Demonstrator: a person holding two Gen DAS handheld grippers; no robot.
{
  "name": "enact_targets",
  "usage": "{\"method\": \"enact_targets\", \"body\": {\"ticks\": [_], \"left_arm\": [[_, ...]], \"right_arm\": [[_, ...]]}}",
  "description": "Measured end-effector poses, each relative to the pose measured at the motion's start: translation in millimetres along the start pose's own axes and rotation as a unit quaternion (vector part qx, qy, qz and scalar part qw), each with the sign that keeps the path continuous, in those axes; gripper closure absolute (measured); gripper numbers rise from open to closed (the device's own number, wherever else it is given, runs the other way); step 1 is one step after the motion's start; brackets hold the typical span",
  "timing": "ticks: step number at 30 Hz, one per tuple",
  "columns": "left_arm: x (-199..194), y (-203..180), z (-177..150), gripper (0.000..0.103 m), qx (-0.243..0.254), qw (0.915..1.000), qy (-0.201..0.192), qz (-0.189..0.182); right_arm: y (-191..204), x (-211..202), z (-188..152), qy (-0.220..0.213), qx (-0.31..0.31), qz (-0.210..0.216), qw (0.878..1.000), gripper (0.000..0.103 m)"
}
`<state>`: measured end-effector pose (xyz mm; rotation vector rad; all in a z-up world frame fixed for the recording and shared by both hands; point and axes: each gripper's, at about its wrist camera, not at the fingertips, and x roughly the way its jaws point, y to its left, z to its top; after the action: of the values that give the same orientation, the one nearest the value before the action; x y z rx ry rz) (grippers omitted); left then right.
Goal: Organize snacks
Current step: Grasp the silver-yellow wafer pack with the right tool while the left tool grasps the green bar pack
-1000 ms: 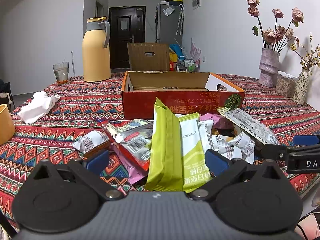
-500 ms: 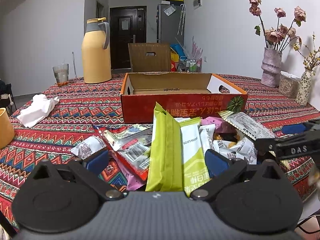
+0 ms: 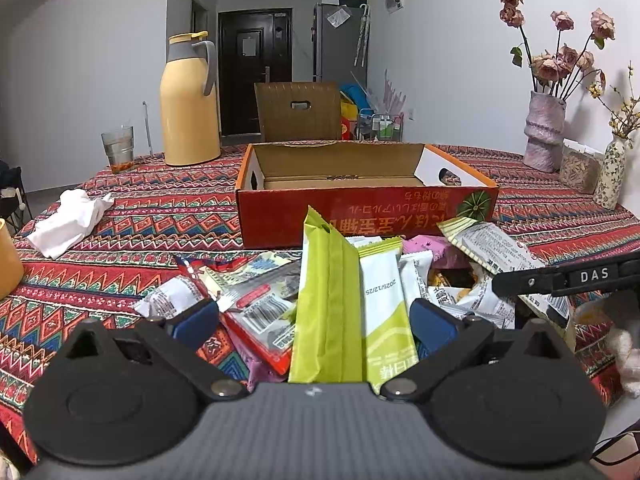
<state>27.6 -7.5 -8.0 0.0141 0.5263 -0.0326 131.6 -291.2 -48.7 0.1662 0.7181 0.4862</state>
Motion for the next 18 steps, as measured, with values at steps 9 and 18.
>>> {"method": "enact_targets", "body": {"ticks": [9,18], "left_arm": [[3.4,-2.3,-0.8,0.000,0.001,1.0000,0.004,0.005],[2.3,-3.3,0.8,0.000,0.009,0.9998,0.001,0.020]], "right_arm": [[-7.3,-17.1,-15.4,-0.022,0.023,-0.003,0.999,0.067],[15.1,-53.0,-21.3,-0.122,0.001,-0.059,0.991,0.070]]}}
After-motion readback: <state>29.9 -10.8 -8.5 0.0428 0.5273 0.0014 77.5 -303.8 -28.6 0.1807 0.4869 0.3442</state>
